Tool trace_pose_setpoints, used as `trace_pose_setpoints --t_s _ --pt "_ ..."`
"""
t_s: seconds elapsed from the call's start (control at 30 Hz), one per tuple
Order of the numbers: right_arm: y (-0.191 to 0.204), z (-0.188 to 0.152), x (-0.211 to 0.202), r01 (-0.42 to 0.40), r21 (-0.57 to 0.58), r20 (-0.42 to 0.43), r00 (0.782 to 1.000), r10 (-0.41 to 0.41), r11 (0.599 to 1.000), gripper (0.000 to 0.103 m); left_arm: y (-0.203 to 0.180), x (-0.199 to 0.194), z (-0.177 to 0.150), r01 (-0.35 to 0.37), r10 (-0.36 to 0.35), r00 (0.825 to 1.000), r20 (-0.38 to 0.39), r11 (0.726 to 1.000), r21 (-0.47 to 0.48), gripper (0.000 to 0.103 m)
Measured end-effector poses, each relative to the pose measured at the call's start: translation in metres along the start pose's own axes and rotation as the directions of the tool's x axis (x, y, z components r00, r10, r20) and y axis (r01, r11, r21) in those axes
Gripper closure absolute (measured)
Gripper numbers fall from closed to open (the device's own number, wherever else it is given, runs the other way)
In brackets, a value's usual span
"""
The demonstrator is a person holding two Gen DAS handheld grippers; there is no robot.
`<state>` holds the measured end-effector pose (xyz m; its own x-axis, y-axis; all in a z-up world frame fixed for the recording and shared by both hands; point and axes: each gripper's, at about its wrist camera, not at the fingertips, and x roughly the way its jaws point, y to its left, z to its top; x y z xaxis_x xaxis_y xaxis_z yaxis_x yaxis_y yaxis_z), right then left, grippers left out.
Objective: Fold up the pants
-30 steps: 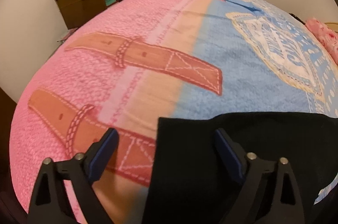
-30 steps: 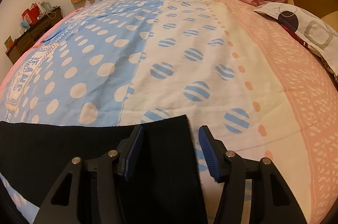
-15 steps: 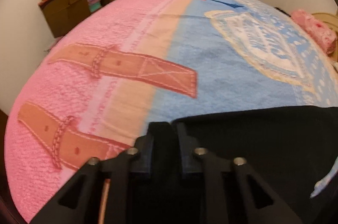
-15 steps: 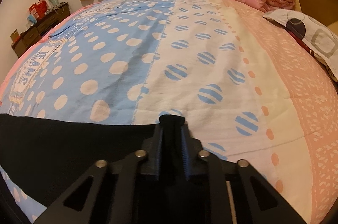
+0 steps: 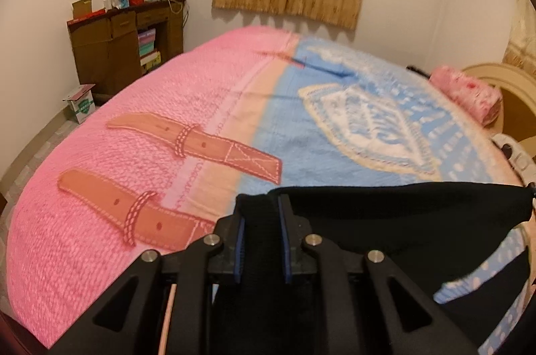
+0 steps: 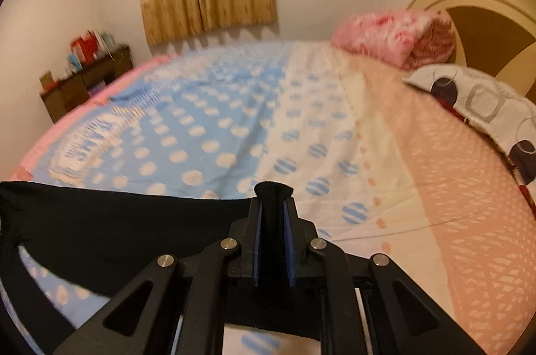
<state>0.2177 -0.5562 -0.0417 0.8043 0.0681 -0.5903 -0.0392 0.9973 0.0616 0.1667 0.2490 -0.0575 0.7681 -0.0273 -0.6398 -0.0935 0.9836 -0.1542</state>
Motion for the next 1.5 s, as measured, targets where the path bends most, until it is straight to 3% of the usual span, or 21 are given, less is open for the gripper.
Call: trace_pose_setpoints --t_s 0.2,0.4,0.6,0.77,0.83,0.9,1.0,1.2,1.33,1.5 --pt "-0.006 -0.033 -0.073 -0.062 0.005 0.134 0.989 0.06 0.998 0.092 0.009 -0.046 -0.03 0.06 -0.059 0.997 0.05 0.998 -0.034 0.085" --pt "-0.016 -0.088 -0.117 -0.119 -0.005 0.212 0.97 0.118 0.993 0.092 0.019 -0.067 -0.071 0.077 -0.076 0.997 0.034 0.996 -0.047 0.084" --pt "-0.023 -0.141 -0.126 -0.161 -0.002 0.199 0.967 0.158 0.987 0.092 0.025 -0.071 -0.106 0.066 -0.067 0.998 -0.015 0.996 -0.054 0.084" --pt "-0.032 -0.173 -0.13 -0.17 0.033 0.193 0.968 0.161 0.985 0.092 0.028 -0.078 -0.12 0.07 -0.071 0.997 -0.013 0.995 -0.067 0.084" --pt "-0.035 -0.183 -0.133 -0.182 0.049 0.195 0.966 0.169 0.982 0.091 0.031 -0.081 -0.124 0.061 -0.062 0.998 -0.015 0.995 -0.074 0.077" --pt "-0.036 -0.194 -0.134 -0.177 0.042 0.181 0.969 0.166 0.983 0.089 0.034 -0.083 -0.129 0.022 -0.024 0.999 -0.027 0.996 -0.085 0.059" --pt "-0.04 -0.209 -0.135 -0.179 0.049 0.157 0.973 0.169 0.983 0.072 0.036 -0.089 -0.133 -0.023 0.02 0.999 -0.035 0.997 -0.076 0.049" --pt "-0.058 -0.227 -0.154 -0.13 0.117 0.178 0.978 0.108 0.985 0.067 0.048 -0.106 -0.138 -0.068 0.067 0.998 -0.015 0.993 -0.096 0.04" --pt "-0.065 -0.234 -0.167 -0.1 0.155 0.187 0.98 0.07 0.983 0.067 0.049 -0.116 -0.14 -0.068 0.068 0.998 -0.006 0.992 -0.106 0.04" --pt "-0.029 -0.214 -0.189 -0.141 0.122 0.246 0.963 0.108 0.982 0.066 0.011 -0.118 -0.137 0.0 0.001 1.0 0.004 0.999 -0.041 0.035"
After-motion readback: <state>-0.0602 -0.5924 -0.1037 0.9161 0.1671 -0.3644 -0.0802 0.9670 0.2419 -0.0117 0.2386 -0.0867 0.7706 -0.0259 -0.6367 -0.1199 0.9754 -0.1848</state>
